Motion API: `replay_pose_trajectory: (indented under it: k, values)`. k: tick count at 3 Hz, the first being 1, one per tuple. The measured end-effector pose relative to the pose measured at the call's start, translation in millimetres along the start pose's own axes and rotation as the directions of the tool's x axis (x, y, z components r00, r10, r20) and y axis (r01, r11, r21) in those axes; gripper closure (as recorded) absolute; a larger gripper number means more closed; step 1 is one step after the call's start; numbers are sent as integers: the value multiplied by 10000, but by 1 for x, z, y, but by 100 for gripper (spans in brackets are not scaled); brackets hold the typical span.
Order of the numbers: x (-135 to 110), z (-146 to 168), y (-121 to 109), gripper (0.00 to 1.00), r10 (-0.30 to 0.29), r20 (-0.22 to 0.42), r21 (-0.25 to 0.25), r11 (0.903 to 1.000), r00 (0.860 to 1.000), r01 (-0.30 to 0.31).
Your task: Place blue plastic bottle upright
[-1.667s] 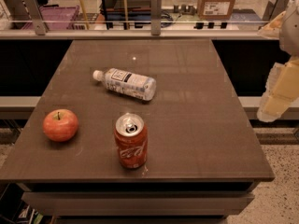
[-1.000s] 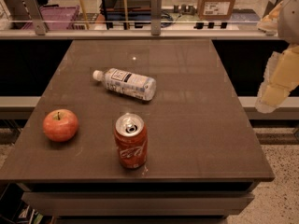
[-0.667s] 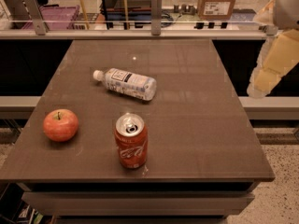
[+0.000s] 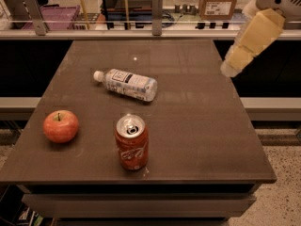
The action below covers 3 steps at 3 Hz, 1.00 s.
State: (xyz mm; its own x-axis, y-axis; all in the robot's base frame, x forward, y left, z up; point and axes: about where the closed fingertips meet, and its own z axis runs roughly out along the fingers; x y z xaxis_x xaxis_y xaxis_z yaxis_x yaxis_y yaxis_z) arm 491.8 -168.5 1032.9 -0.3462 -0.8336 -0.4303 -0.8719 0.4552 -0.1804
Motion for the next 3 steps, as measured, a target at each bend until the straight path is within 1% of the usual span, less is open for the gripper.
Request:
replay_pose_trajectory:
  k: [1,2,3]
  values:
    - [-24,14,-2,0,430,-42,-185,9989,9991,-431]
    - [-49,35,-4,0,684,-424,-283,9972,9968,-697]
    - [-66,57,-10,0,896,-885,-256,9954,9920,-922]
